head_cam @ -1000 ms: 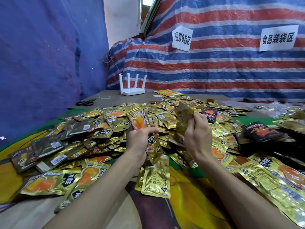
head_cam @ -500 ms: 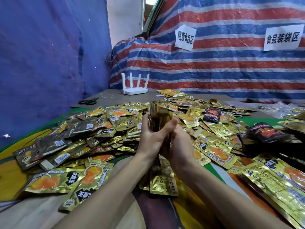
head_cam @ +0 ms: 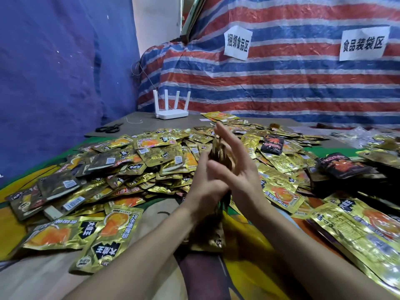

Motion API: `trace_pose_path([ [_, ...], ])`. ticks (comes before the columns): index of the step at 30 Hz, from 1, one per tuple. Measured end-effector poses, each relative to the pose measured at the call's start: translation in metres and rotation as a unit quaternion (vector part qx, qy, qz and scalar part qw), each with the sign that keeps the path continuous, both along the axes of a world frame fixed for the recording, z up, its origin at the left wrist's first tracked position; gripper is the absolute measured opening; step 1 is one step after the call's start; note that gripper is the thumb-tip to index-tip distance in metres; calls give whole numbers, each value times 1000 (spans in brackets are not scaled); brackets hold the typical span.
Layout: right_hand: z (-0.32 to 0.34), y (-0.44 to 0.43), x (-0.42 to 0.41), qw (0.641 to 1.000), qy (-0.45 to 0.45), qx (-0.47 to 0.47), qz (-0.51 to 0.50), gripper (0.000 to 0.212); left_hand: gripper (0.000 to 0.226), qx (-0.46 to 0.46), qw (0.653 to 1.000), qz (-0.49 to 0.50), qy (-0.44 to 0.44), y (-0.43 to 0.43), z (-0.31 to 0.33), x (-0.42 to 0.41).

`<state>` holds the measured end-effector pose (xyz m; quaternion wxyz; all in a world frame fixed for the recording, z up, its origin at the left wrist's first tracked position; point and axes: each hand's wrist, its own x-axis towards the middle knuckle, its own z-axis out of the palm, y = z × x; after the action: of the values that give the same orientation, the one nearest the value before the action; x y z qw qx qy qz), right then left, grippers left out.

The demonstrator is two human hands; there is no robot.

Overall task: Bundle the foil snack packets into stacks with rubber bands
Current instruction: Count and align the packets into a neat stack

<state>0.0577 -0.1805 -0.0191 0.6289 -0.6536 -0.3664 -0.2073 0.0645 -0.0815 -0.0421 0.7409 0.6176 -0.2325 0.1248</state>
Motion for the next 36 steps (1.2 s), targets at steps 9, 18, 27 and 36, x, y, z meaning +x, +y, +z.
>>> trace_pose_path([
  [9, -11, 0, 5, 996, 56, -35, -59, 32, 80, 76, 996, -12, 46, 20, -7, 1],
  [18, -9, -5, 8, 992, 119, -31, -19, 46, 64, 121, 992, -2, 44, 13, -2, -1],
  [27, 1, -17, 0, 982, 138, -132, 0, 59, 36, 72, 996, 59, -4, -15, -1, -11],
  [36, 22, -88, -51, 957, 141, -179, -179, 40, 35, 26, 999, 31, -4, -15, -3, -25],
])
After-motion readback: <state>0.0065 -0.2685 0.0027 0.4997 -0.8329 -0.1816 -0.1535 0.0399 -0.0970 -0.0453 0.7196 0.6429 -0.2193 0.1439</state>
